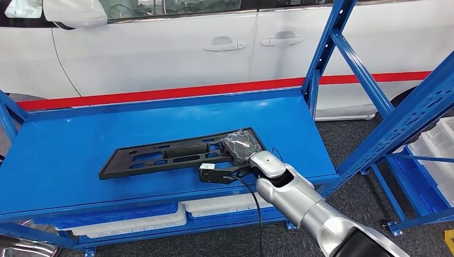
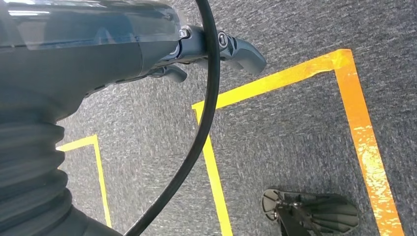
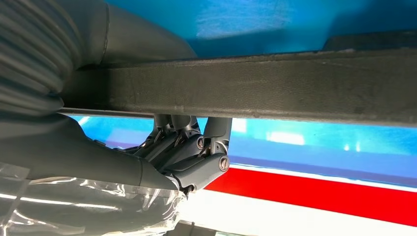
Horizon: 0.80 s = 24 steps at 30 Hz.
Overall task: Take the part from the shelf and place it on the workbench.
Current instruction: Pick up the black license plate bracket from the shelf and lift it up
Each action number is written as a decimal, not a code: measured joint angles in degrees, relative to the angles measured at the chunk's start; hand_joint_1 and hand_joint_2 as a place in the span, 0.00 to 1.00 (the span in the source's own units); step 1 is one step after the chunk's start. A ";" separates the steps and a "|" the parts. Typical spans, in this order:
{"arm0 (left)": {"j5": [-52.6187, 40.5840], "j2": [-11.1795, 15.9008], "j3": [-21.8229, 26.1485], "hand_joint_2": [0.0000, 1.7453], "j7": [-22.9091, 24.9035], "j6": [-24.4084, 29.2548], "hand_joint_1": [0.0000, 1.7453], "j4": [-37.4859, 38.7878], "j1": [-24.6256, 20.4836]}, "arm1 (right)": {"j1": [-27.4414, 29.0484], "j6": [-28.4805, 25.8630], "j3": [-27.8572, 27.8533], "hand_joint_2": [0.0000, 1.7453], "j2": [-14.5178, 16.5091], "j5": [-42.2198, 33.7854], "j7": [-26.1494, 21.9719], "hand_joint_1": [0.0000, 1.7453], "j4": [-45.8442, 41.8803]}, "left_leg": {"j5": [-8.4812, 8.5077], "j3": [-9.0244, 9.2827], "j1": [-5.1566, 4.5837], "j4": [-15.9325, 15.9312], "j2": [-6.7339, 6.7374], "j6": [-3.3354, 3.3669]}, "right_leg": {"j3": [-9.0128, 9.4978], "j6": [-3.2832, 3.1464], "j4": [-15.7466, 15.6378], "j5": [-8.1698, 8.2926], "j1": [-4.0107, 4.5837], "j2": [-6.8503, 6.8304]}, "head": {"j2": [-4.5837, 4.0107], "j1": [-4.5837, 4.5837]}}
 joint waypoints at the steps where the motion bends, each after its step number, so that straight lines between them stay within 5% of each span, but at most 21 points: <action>1: -0.02 0.00 0.03 1.00 0.08 -0.01 0.00 0.00 0.00 | 0.00 0.01 0.00 1.00 -0.02 0.00 0.00 1.00 -0.04 | -0.01 0.00 0.00 0.00 0.00 0.01 | 0.00 0.00 0.00 0.00 0.00 0.00 | 0.00 0.00; 8: -0.97 0.00 0.07 1.00 2.02 0.13 0.00 0.00 0.26 | 0.99 -3.77 -0.80 1.00 -0.61 -0.04 0.37 1.00 -2.52 | 0.00 -0.04 -0.02 0.01 -0.01 0.03 | -0.02 0.01 -0.02 0.00 0.00 -0.02 | 0.00 0.00; 24: -1.05 0.07 0.09 1.00 3.13 0.74 0.00 0.00 0.99 | 0.29 -3.68 -9.02 1.00 -6.94 -1.25 1.90 1.00 -23.70 | -0.30 -0.39 -0.44 0.34 -0.06 0.48 | -0.22 0.38 -0.14 -0.05 -0.37 -0.06 | 0.00 0.00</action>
